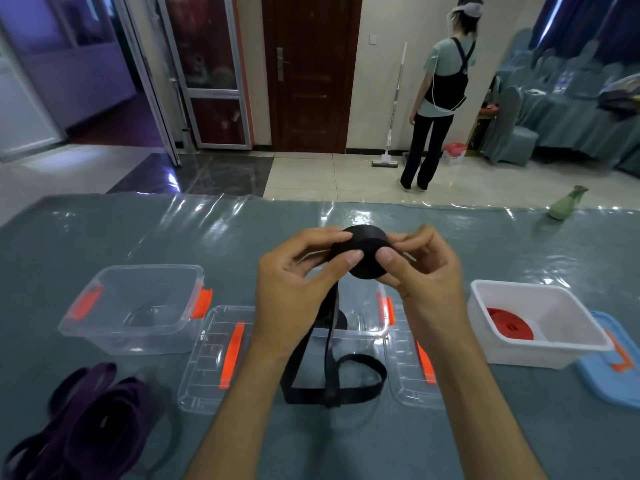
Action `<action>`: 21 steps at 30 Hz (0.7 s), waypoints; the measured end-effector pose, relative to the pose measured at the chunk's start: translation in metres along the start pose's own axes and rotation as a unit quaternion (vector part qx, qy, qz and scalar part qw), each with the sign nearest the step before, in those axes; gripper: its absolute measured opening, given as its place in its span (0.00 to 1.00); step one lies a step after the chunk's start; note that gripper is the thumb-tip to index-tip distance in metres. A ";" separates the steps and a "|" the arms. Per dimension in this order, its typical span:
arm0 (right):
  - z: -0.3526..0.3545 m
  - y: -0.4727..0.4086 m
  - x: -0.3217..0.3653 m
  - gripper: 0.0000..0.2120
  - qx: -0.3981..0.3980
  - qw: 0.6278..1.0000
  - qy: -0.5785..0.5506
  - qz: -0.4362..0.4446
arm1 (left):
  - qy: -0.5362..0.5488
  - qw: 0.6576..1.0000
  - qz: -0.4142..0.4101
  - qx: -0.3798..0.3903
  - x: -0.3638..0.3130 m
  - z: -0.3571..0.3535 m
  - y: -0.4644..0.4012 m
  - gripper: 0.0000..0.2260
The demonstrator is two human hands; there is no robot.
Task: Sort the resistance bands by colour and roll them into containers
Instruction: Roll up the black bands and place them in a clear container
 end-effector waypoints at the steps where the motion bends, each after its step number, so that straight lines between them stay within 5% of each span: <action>1: 0.001 -0.001 0.002 0.10 0.000 1.000 0.009 0.012 | 0.013 1.000 0.013 -0.004 0.001 0.000 0.001 0.11; 7: 0.000 -0.005 -0.002 0.13 -0.011 0.998 -0.068 -0.006 | 0.025 0.998 0.038 0.045 0.003 -0.005 -0.001 0.16; 12: -0.005 -0.001 -0.007 0.10 0.033 0.999 0.005 0.003 | 0.027 0.999 0.011 -0.015 -0.008 0.002 -0.005 0.11; 21: -0.003 0.004 0.005 0.18 0.016 1.000 0.005 0.003 | 0.004 0.999 -0.007 0.048 -0.019 0.002 -0.006 0.12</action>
Point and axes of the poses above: each hand's wrist, its own y-axis away from the middle knuckle, its own z-axis out of the back of the hand, x = y × z, the point moved 7 cm from there along -y, towards the middle knuckle, and after that the axes turned 11 degrees about -x, right-handed, at the moved point
